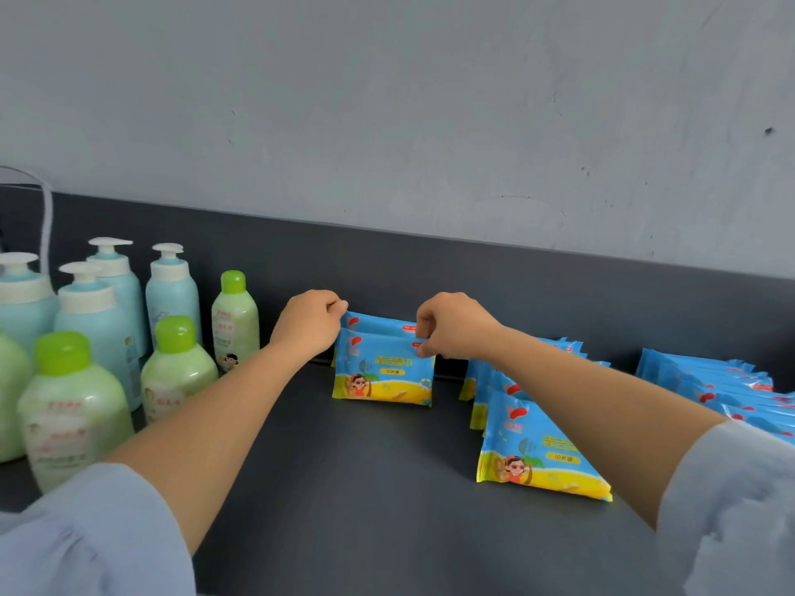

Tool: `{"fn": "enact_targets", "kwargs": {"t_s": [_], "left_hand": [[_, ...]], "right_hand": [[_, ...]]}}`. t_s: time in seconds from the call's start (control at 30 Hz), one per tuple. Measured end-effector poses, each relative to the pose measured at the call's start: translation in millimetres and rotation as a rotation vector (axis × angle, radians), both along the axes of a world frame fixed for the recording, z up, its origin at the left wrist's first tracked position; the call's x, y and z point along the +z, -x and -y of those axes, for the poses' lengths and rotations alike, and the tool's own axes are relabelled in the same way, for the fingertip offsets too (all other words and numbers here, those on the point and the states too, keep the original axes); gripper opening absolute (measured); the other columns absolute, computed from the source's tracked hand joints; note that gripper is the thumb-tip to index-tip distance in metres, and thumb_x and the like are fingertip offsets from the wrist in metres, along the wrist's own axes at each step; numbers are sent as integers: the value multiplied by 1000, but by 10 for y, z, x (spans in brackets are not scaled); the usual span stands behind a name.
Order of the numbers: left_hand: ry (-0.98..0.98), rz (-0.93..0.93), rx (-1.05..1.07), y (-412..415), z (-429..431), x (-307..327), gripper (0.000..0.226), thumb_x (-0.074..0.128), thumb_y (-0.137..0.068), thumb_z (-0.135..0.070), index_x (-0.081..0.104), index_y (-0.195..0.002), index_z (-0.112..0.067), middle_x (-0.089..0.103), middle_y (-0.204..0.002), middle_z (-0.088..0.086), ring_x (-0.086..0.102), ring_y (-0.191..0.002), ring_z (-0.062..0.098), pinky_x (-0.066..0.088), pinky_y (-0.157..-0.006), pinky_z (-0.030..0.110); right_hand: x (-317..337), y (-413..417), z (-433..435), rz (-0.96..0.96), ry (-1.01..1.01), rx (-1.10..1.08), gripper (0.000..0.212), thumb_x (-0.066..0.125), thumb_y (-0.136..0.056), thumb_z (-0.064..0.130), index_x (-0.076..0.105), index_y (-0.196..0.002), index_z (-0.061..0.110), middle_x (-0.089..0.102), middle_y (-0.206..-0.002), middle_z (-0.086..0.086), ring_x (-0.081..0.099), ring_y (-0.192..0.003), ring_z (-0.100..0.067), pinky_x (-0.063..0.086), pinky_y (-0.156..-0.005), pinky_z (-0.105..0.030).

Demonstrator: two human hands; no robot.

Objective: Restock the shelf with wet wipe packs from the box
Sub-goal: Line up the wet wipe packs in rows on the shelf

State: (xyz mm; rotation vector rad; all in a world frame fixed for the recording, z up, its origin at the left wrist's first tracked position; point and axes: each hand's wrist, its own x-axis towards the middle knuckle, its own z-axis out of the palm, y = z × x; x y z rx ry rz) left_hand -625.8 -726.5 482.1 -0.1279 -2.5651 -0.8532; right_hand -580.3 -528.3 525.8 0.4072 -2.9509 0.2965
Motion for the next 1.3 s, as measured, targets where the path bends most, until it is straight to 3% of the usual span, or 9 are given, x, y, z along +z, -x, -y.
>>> {"fn": "enact_targets", "kwargs": {"t_s": [0.1,0.2,0.33,0.63,1.13,1.3], "left_hand": [[44,36,-36,-37,16,-13,37,45,-99,-36,66,-87,-7,61,-76,3,54,-68,16,39,-55,28],[18,84,-113,-56,67,-27,23,64,-87,-42,66,-87,-18,67,-83,-5,62,-79,12,49,-66,29],[18,126,-129,-60,50,-48,31,79,-76,-29,62,-99,-18,69,-87,-3,66,-82,11,55,-75,32],[16,66,-10,37,-43,-63,18,74,-82,-22,57,-86,-19,68,-91,0,66,-84,14,48,-58,22],[119,-17,45,98,-58,-76,10,65,-89,-20,56,-92,-19,66,-95,1,63,-83,16,51,-64,28],[216,-30,43,62,-63,-86,16,63,-90,-23,55,-103,-20,66,-98,1,63,-85,15,52,-65,29]], "right_hand": [[-16,86,0,10,11,-39,17,75,-81,22,66,-92,13,69,-97,-3,60,-74,-15,52,-70,-27],[-32,146,-4,12,20,-68,18,75,-81,23,67,-94,12,68,-97,-3,60,-76,-16,53,-73,-28],[-48,205,0,13,38,-87,15,75,-81,21,65,-91,15,68,-96,-2,60,-76,-15,50,-69,-25],[-87,292,-14,-28,22,-69,17,72,-83,18,66,-99,15,59,-96,2,54,-86,-14,42,-69,-23],[-117,339,18,-99,-8,-59,13,69,-85,17,57,-90,18,58,-99,1,52,-87,-14,42,-71,-24],[-133,347,15,-123,-31,-72,16,67,-86,16,61,-100,16,59,-107,-2,50,-89,-14,43,-74,-25]]}}
